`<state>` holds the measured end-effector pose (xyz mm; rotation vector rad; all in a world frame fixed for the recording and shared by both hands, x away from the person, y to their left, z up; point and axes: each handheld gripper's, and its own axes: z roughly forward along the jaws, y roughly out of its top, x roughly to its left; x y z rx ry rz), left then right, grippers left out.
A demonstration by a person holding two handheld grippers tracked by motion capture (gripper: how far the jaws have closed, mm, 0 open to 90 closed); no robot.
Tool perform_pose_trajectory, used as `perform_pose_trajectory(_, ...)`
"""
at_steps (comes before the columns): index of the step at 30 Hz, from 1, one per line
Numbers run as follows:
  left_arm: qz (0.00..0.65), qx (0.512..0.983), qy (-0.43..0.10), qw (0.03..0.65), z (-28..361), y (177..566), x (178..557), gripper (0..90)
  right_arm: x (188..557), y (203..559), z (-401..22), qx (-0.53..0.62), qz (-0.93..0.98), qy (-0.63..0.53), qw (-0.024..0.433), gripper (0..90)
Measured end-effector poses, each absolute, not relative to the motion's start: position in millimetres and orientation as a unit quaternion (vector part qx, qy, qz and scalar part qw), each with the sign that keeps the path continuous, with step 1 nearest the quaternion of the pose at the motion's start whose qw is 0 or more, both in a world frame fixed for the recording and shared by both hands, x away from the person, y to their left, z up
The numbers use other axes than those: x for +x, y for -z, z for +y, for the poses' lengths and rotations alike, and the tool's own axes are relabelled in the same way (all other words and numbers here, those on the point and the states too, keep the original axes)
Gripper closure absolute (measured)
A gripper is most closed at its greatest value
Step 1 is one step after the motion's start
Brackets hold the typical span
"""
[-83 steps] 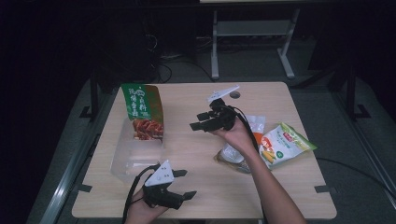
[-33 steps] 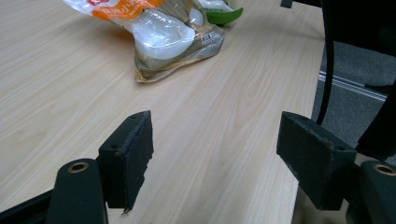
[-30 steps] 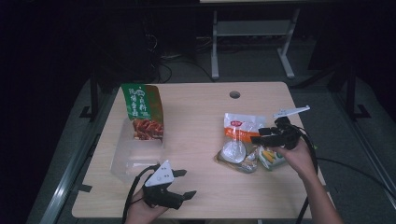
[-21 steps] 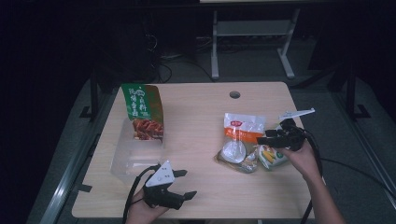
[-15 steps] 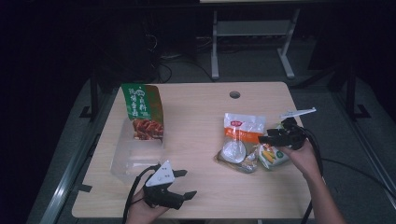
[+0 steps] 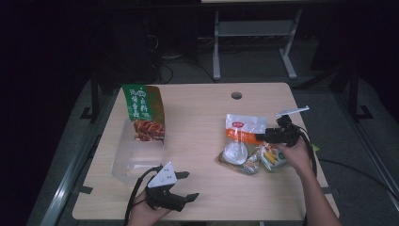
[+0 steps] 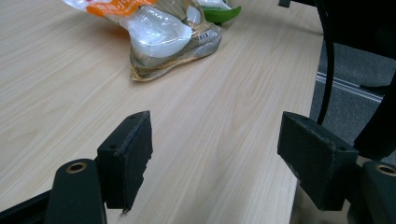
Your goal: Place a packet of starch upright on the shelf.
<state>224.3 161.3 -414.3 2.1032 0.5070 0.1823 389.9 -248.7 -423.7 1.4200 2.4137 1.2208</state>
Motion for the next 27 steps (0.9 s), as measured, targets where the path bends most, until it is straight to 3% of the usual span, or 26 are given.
perform_pose_trajectory(2,0.205,0.857,-0.075,0.466,161.2,414.3,224.3,26.2,392.2,425.1,-245.6,0.463,0.788,-0.404,0.037,52.9)
perform_pose_trajectory(3,0.204,0.859,-0.075,0.464,161.5,414.2,224.9,26.1,392.5,424.6,-240.5,0.465,0.789,-0.401,0.034,60.6)
perform_pose_trajectory(4,0.204,0.859,-0.075,0.464,161.5,414.2,224.9,26.2,392.5,424.6,-240.5,0.465,0.789,-0.401,0.034,60.6)
perform_pose_trajectory(6,0.205,0.858,-0.074,0.466,162.2,414.1,225.4,26.1,392.6,424.2,-237.0,0.458,0.787,-0.411,0.044,72.6)
perform_pose_trajectory(10,0.207,0.857,-0.074,0.466,162.7,413.9,225.6,26.1,391.2,422.1,-236.6,0.459,0.781,-0.422,0.035,79.8)
perform_pose_trajectory(12,0.209,0.857,-0.072,0.466,162.7,414.0,225.9,26.1,387.8,418.2,-236.3,0.452,0.783,-0.426,0.038,87.4)
perform_pose_trajectory(27,0.216,0.854,-0.071,0.467,165.2,413.0,227.8,26.1,361.8,391.1,-227.1,0.393,0.794,-0.460,0.055,89.9)
